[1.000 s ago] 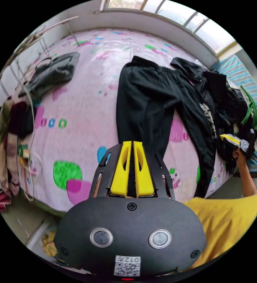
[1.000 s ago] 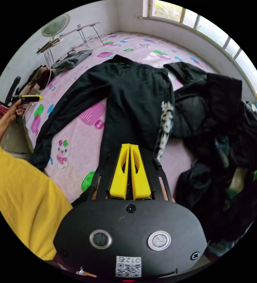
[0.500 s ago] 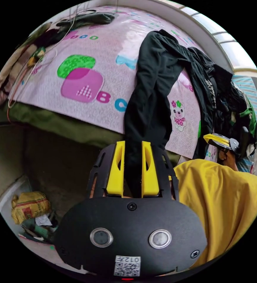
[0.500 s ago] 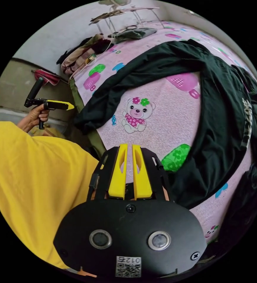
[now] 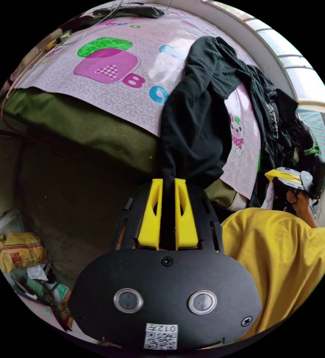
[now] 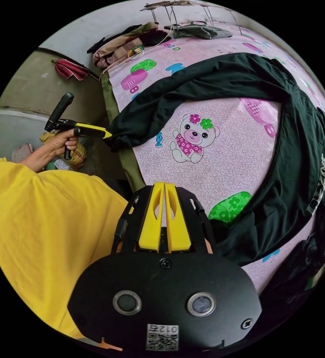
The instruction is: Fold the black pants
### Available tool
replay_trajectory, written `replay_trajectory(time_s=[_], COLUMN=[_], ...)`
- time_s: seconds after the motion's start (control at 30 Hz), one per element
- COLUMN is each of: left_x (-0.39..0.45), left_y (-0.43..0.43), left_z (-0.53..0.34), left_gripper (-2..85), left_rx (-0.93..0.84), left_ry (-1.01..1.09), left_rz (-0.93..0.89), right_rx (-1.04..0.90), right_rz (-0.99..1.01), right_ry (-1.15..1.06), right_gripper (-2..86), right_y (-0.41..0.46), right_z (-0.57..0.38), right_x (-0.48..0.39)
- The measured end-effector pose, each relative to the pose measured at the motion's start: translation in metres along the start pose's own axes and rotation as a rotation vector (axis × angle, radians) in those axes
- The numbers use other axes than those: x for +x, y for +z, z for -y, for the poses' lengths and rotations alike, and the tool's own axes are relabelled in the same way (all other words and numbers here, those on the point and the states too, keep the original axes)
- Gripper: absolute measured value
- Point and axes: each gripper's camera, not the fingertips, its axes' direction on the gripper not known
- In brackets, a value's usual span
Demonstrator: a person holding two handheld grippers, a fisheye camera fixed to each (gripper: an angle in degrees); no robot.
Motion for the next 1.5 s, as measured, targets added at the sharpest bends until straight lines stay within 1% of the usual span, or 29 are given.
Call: replay_trajectory(time_s=[0.13, 0.3, 0.47, 0.53, 0.6, 0.67, 0.73, 0.77, 0.83, 0.87, 0.9, 1.03, 1.07, 1.13, 1.17, 1.23, 1.33, 1.4, 1.5], left_x=[-0.012, -0.040, -0.056, -0.065, -0.072, -0.070, -0.048, -0.040, 0.004, 0.017, 0.047, 0.154, 0.169, 0.229, 0.244, 0.300, 0.355, 0.380, 0.412], left_y=[-0.014, -0.056, -0.064, -0.044, -0.029, -0.022, -0.023, -0.022, -0.008, -0.003, 0.011, 0.059, 0.066, 0.088, 0.093, 0.111, 0.136, 0.152, 0.174], left_z=[-0.017, -0.039, -0.052, -0.057, -0.065, -0.077, -0.088, -0.089, -0.083, -0.079, -0.071, -0.049, -0.048, -0.048, -0.050, -0.063, -0.083, -0.093, -0.106], left_gripper=[1.2, 0.5, 0.7, 0.8, 0.9, 1.1, 1.3, 1.4, 1.6, 1.7, 1.9, 2.6, 2.7, 2.9, 3.0, 3.1, 3.1, 3.1, 3.0], left_rx=[0.013, -0.019, -0.019, -0.047, -0.056, -0.019, 0.087, 0.106, 0.126, 0.114, 0.079, -0.051, -0.070, -0.127, -0.136, -0.161, -0.191, -0.213, -0.262], left_ry=[-0.011, -0.007, -0.036, -0.125, -0.202, -0.252, -0.222, -0.205, -0.066, -0.021, 0.080, 0.392, 0.429, 0.594, 0.638, 0.824, 0.984, 1.032, 1.069], left_rz=[-0.050, -0.092, 0.017, 0.105, 0.111, 0.103, 0.090, 0.072, -0.054, -0.079, -0.114, -0.199, -0.201, -0.196, -0.184, -0.112, -0.050, -0.015, 0.005], right_rx=[0.032, 0.072, 0.112, 0.116, 0.129, 0.150, 0.181, 0.206, 0.255, 0.288, 0.324, 0.387, 0.397, 0.399, 0.401, 0.407, 0.412, 0.432, 0.474], right_rz=[-0.011, -0.037, -0.033, -0.026, -0.048, -0.063, -0.068, -0.069, -0.041, -0.004, 0.031, 0.131, 0.169, 0.222, 0.255, 0.308, 0.368, 0.409, 0.412], right_ry=[0.036, 0.099, 0.179, 0.210, 0.252, 0.304, 0.386, 0.454, 0.575, 0.656, 0.729, 0.878, 0.907, 0.938, 0.955, 0.972, 0.991, 1.000, 1.005], right_gripper=[0.0, 0.0, 0.0, 0.0, 0.1, 0.2, 0.5, 0.7, 1.2, 1.6, 1.9, 3.1, 3.6, 4.4, 5.1, 6.2, 7.5, 8.2, 8.4], right_y=[0.016, 0.042, 0.071, 0.084, 0.097, 0.105, 0.112, 0.117, 0.125, 0.132, 0.140, 0.173, 0.186, 0.208, 0.222, 0.243, 0.275, 0.296, 0.312], right_z=[-0.012, -0.043, -0.078, -0.093, -0.115, -0.136, -0.161, -0.179, -0.210, -0.231, -0.252, -0.300, -0.311, -0.326, -0.334, -0.347, -0.364, -0.375, -0.386], right_x=[0.006, 0.014, 0.021, 0.024, 0.025, 0.027, 0.033, 0.039, 0.051, 0.060, 0.066, 0.074, 0.074, 0.070, 0.066, 0.060, 0.051, 0.047, 0.048])
